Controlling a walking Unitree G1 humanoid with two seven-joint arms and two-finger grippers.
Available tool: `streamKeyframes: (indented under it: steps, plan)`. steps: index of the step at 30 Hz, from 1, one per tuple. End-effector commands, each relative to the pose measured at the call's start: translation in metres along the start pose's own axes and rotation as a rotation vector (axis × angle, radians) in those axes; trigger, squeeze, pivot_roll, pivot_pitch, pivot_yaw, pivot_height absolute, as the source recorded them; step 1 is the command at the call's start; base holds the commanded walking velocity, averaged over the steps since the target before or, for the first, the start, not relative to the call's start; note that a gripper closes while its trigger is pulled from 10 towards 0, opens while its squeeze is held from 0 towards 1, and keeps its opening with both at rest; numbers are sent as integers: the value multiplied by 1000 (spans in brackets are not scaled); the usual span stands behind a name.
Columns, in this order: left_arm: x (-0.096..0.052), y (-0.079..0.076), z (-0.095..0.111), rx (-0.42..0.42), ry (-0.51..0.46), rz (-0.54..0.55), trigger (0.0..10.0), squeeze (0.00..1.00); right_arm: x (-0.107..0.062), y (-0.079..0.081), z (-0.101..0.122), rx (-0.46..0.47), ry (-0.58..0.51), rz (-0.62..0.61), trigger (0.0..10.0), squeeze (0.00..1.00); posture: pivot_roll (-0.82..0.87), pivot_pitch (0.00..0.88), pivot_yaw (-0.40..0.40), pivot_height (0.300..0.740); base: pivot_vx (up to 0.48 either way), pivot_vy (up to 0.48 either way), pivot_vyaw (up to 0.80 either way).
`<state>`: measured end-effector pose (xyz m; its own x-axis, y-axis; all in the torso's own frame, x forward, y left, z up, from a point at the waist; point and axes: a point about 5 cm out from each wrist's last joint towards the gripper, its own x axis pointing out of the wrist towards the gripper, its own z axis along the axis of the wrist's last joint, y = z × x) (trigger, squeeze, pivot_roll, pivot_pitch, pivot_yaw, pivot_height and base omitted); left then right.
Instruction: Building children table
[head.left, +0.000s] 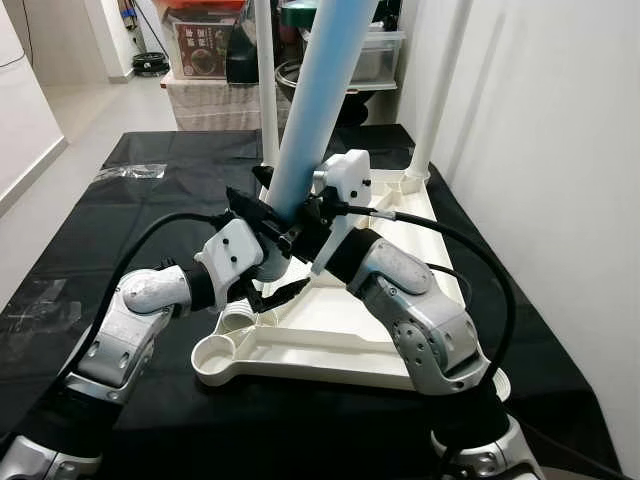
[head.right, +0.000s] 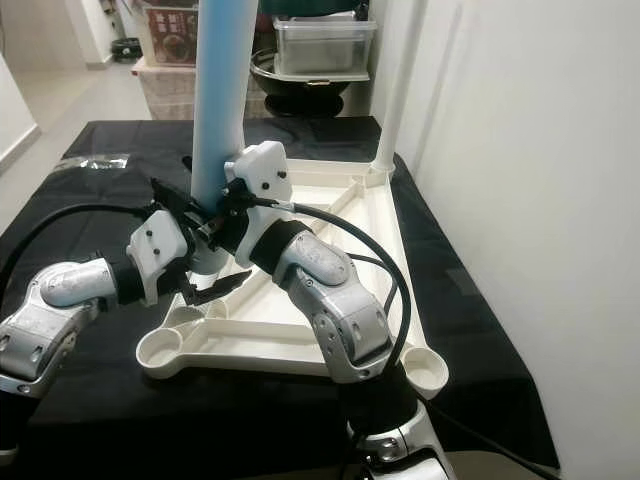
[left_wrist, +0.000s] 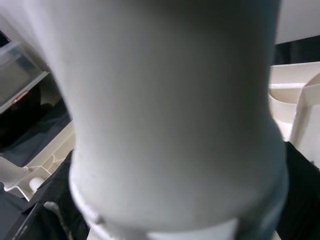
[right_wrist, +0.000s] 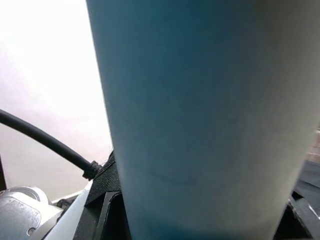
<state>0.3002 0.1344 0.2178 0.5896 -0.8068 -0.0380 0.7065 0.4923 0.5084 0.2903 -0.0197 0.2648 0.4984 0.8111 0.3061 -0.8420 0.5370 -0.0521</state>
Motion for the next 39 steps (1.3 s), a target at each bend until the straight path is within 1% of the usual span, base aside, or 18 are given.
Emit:
streamKeyframes:
  steps: [1, 6, 9, 11, 12, 13, 16, 18, 20, 24, 27, 29, 31, 32, 33, 34, 36, 39]
  plan:
    - [10, 4, 35, 112, -152, 0, 10000, 0, 8, 18, -26, 71, 114, 89, 0, 0, 29, 0, -51, 740, 0, 0, 0]
    - [9, 4, 37, 120, -160, 2, 10000, 0, 8, 16, -29, 69, 126, 75, 0, 0, 30, 0, -54, 740, 0, 0, 0]
    - [8, 2, 35, 123, -157, -3, 10000, 0, 8, 10, -31, 99, 139, 31, 0, 0, 30, 0, -56, 740, 0, 0, 0]
    - [7, -2, 33, 117, -155, -3, 10000, 0, 9, 1, -32, 214, 147, -34, 0, 0, 27, 0, -57, 740, 0, 0, 0]
    - [7, -2, 33, 117, -155, -3, 10000, 0, 9, 1, -32, 214, 147, -34, 0, 0, 27, 0, -57, 740, 0, 0, 0]
    - [7, -3, 33, 116, -157, 1, 10000, 0, 9, -2, -33, 286, 145, -56, 0, 0, 27, 0, -57, 740, 0, 0, 0]
    - [7, -3, 33, 116, -157, 1, 10000, 0, 9, -2, -33, 286, 145, -56, 0, 0, 27, 0, -57, 740, 0, 0, 0]
    - [7, -3, 33, 121, -161, 21, 10000, 0, 9, -3, -34, 333, 150, -62, 0, 0, 27, 0, -62, 740, 0, 0, 0]
    - [7, -1, 32, 126, -161, 33, 10000, 0, 8, -2, -35, 344, 156, -59, 0, 0, 27, 0, -62, 740, 0, 0, 0]
    - [7, 0, 31, 124, -160, 43, 10000, 0, 8, -1, -36, 345, 160, -57, 0, 0, 27, 0, -64, 740, 0, 0, 0]
    - [6, 1, 27, 94, -149, 60, 10000, 0, 10, -2, -30, 355, 121, -66, 0, 0, 24, 0, -62, 740, 0, 0, 0]
    - [6, 1, 25, 63, -144, 66, 10000, 0, 11, -6, -22, 333, 65, -79, 0, 0, 24, 0, -62, 740, 0, 0, 0]
    - [6, 1, 25, 63, -144, 66, 10000, 0, 11, -6, -22, 333, 65, -79, 0, 0, 24, 0, -62, 740, 0, 0, 0]
    - [6, 1, 24, 51, -142, 71, 10000, 0, 11, -7, -16, 311, 31, -81, 0, 0, 24, 0, -62, 740, 0, 0, 0]
    - [6, 1, 24, 51, -142, 71, 10000, 0, 11, -7, -16, 311, 31, -81, 0, 0, 24, 0, -62, 740, 0, 0, 0]
    - [5, 1, 23, 36, -142, 80, 10000, 0, 11, -8, -9, 288, -11, -75, 0, 0, 24, 0, -62, 740, 0, 0, 0]
    - [4, 4, 23, -10, -152, 107, 10000, 0, 7, -2, 2, 211, -90, -30, 0, 0, 17, 0, -56, 740, 0, 0, 0]
    - [3, 7, 23, -72, -167, 127, 10000, 0, 2, 7, 6, 152, -122, 25, 0, 0, 16, 0, -55, 740, 0, 0, 0]
